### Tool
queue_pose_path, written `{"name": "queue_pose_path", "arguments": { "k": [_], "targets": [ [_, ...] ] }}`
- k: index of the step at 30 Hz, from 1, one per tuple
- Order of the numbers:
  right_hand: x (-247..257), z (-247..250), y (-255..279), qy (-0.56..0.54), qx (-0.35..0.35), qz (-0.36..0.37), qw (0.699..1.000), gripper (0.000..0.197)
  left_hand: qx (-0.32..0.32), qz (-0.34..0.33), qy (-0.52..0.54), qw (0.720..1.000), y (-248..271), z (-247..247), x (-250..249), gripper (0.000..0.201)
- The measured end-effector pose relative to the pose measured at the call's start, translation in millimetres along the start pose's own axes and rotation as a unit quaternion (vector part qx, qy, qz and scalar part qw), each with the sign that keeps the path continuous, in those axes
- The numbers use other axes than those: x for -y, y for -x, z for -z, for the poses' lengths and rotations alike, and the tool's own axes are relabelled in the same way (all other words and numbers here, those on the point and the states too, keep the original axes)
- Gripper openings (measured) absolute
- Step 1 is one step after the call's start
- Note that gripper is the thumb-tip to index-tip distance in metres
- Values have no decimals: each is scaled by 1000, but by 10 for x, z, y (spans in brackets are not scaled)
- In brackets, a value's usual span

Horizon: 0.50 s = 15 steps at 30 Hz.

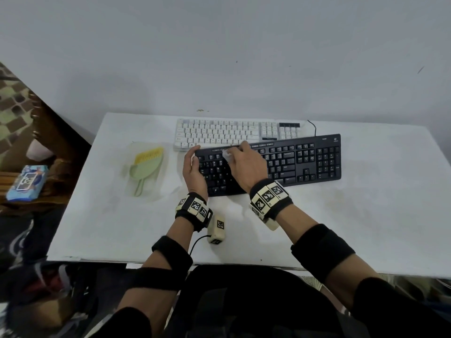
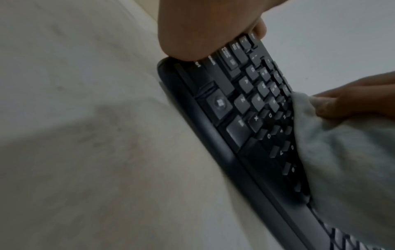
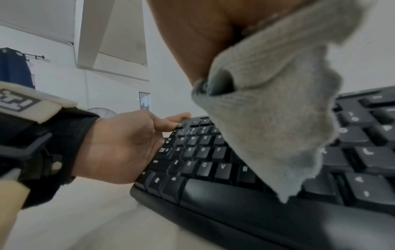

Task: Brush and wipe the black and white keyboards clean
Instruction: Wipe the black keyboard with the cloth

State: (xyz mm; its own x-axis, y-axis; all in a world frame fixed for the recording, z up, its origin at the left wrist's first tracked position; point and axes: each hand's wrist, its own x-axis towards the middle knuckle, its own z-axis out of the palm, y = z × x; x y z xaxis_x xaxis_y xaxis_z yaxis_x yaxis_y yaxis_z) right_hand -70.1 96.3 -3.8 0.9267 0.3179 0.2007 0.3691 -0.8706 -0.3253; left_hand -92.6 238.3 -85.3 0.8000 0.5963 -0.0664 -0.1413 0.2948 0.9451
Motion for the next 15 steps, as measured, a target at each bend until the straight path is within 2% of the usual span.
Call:
{"name": "queue_pose_path", "arguments": {
  "k": [3, 6, 8, 15],
  "targets": [
    [-66, 56, 4, 6, -7, -23, 1000, 24, 0, -5, -4, 1000, 1, 12, 7, 39],
    [18, 19, -19, -16, -15, 28, 999, 22, 39, -1, 32, 999, -24, 47, 50, 43],
    [75, -35, -30, -23, -18, 48, 998, 22, 42, -5, 30, 999, -11, 50, 47, 42],
    [-251, 91, -13, 18, -20, -25, 999, 23, -8, 9, 39, 999, 13, -17, -10, 33]
  ]
}}
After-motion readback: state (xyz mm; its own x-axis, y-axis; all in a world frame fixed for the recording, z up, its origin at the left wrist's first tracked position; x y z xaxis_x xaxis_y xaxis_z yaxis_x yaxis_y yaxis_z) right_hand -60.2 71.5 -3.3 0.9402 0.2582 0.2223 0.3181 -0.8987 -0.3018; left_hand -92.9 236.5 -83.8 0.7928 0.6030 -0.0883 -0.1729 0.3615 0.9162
